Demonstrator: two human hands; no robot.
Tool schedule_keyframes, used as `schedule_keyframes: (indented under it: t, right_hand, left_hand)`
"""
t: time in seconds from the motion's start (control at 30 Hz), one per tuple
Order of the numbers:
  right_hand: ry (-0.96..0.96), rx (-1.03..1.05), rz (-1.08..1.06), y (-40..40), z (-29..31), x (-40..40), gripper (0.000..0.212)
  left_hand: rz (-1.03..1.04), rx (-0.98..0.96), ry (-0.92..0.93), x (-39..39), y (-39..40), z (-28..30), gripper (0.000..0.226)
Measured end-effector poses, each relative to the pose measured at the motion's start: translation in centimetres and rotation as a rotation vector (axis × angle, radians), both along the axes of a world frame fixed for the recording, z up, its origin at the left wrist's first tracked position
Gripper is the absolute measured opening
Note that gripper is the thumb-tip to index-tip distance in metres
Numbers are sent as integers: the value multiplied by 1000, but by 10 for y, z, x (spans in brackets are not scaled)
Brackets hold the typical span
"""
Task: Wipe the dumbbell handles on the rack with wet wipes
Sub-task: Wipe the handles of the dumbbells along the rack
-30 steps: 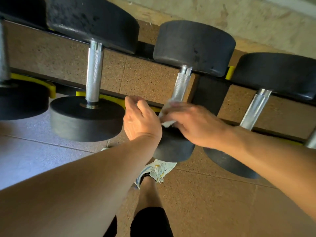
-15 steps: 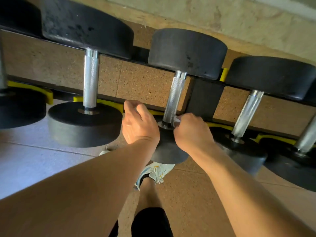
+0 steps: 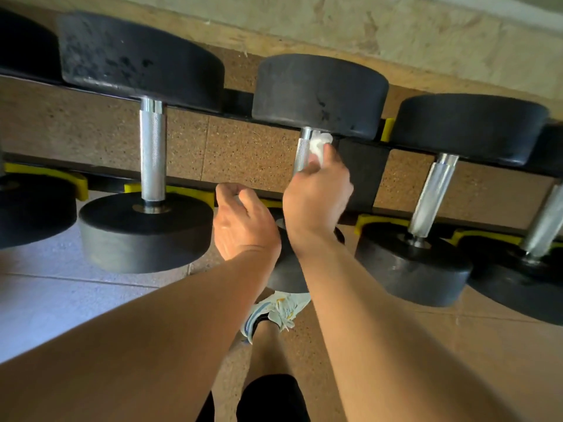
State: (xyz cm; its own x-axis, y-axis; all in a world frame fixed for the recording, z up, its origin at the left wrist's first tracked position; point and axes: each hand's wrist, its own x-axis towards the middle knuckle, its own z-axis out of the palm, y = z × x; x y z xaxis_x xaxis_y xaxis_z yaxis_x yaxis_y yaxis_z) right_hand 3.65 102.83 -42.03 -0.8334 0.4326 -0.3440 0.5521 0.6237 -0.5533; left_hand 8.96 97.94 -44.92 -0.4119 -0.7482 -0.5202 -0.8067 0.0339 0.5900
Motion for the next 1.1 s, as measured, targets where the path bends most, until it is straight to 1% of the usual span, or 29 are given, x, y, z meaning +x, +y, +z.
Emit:
schedule_keyframes:
  t: [0.07,0.13,0.17,0.23,0.27,0.3,0.33,0.37,0.4,0.43,0.47,0.5,0.57,0.63,0.67,0.73,0.77,0.8,0.83,0.87,0.93,0.97,1.0,1.1]
  right_hand:
    - [-19,104,203,16,5,8,31]
    - [-86,197,417,32,12,12,33]
    - [-155,258,559,37,19,16,32]
    - [-326,321,864,41,25,25,20]
    - [-404,314,945,45,27,27,15]
    - [-475,279,943,51,29,24,11]
    - [-517,200,833,60,29,16,10]
    - [-515,91,646,68,29,5,12]
    - [-453,-20,428,71,27,-6,14]
    - [-348,-103,225,71,26,-15,20]
    - [-246,-133,102,65,22,-22,26]
    - [-183,-124,83,54,19,-24,32]
    - [-172,25,262,34,13,-13,36]
    - [-190,145,468,30,15,4,33]
    - [-232,185,591,36,18,11,29]
    - [-396,248,877,52,22,21,20]
    - [-469,250,969,60,24,25,17]
    - [-483,233,1000,65,29,27,16]
    - [-390,211,999,67,32,26,19]
    - [-187,200,998,70,32,22,29]
    - [203,260,1072,72,27,6,48]
    - [305,308,1148,74,20,-3,51]
    - [328,353,1247,74,12,-14,51]
    - [221,444,1596,77,-9,-34,48]
  left_hand:
    - [-5,0,-4,0,0,0,24]
    - [-8,-2,0,0,0,-1,25]
    - [-11,-3,4,1,0,-1,25]
    - [-16,-4,10,0,0,0,24]
    - [-16,-4,10,0,0,0,24]
    - [-13,-3,10,0,0,0,24]
    - [-10,-2,12,1,0,-1,24]
    - [-10,-2,15,0,1,-1,24]
    - [-11,-7,13,0,0,0,25]
    - [-14,-7,8,0,0,0,25]
    - [-18,-5,1,0,0,1,25]
    - [-20,-4,-6,0,1,1,26]
    - [-29,-11,-13,0,2,1,26]
    - [-36,-16,-17,0,1,0,24]
    - [-36,-14,-23,0,1,0,22]
    - [-19,-16,-38,-1,1,1,16]
    - [-11,-17,-43,-2,2,2,15]
    - [-8,-18,-43,-2,3,4,14]
    - [-8,-17,-40,-2,3,6,14]
    - [-10,-16,-34,-2,3,7,16]
    - [-5,-12,-18,-2,3,7,21]
    - [-5,-9,-12,-2,4,7,23]
    - [-5,-9,-11,-2,4,7,23]
    - [3,-22,-10,-2,3,7,22]
